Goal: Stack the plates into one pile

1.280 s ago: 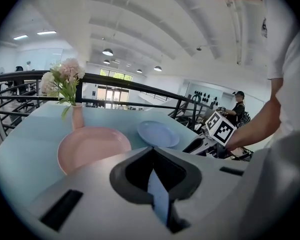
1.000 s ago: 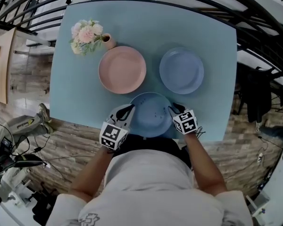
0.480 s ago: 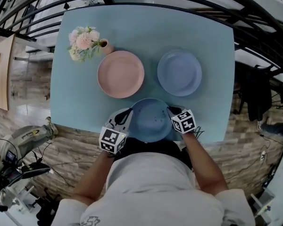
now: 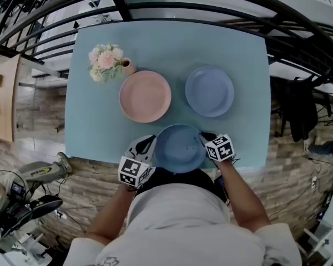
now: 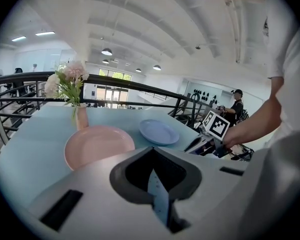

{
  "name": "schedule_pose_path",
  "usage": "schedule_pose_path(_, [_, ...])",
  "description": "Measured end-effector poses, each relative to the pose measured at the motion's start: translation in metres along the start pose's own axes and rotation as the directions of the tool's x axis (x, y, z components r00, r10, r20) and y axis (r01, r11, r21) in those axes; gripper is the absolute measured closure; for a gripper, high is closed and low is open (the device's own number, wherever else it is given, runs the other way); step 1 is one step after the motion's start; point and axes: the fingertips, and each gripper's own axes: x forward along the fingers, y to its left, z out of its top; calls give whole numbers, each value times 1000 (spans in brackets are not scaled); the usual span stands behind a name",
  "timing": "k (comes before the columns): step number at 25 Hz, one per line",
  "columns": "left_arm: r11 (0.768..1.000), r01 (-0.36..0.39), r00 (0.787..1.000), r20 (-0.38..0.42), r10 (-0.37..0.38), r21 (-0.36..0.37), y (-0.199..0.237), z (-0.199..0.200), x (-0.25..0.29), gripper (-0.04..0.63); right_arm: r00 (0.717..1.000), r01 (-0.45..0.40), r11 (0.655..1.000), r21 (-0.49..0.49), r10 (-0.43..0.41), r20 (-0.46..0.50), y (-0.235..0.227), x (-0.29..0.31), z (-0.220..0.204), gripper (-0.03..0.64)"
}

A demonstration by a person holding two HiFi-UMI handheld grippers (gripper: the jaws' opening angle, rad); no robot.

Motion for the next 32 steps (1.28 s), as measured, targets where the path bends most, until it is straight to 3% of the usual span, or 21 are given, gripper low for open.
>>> schedule_pose_path(13, [997,42,997,67,-46,72,8,17,-40,591,989,82,987,137,-97,112,16,-42,1,594])
schedule_pose_path(32, [979,145,976,141,-166,146,-19,64,-46,591,932,186,950,252,-252,262,7,-114,12,594])
